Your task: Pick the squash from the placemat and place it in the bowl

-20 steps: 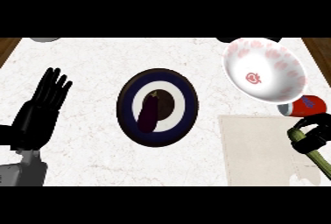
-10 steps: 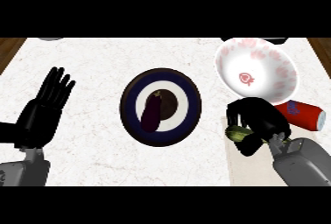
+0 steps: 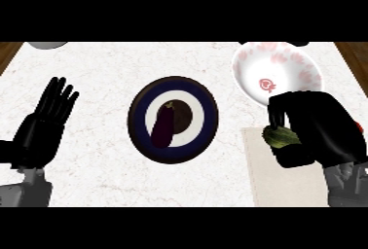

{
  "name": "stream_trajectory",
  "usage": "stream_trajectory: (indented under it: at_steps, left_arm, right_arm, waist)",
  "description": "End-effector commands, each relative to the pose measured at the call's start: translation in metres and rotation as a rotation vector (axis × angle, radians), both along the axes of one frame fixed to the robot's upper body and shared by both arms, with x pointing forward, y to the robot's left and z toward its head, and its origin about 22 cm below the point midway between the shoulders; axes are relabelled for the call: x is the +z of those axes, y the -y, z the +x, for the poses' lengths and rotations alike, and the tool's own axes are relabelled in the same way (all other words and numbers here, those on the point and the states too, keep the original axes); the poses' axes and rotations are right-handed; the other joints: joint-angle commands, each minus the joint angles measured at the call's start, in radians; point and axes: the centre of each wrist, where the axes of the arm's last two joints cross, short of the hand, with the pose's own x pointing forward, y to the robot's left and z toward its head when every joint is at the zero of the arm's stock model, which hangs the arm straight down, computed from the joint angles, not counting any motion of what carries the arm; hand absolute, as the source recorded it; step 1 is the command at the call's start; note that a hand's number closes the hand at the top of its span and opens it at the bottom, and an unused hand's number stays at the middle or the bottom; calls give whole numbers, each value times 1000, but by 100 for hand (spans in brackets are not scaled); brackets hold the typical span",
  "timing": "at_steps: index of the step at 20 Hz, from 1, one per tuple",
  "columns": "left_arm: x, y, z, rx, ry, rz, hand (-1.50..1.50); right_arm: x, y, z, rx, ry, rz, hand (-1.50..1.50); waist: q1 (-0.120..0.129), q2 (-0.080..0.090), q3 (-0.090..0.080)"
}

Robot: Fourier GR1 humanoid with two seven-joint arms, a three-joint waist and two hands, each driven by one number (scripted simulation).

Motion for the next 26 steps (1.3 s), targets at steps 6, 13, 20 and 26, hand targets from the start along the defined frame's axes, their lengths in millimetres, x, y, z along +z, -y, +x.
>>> stream_trajectory:
  at_steps: [6,13,20,26]
  left_arm:
    - [10,14,5,-14,13,2,0]
    - [18,-4,9,-16,19,13,0]
    - [-4,3,1,-28,11,10,0]
    - [14,-5,2,-34,27,1,0]
  right_arm:
    - [73,34,20,-203,176,53,150]
    - [49,76,68,-296,237,140,150]
    - [26,127,115,-326,241,220,150]
    - [9,145,157,-330,229,232,150]
  waist:
    - [10,5,1]
    - [17,9,1]
    - [23,11,1]
    - [43,17,2]
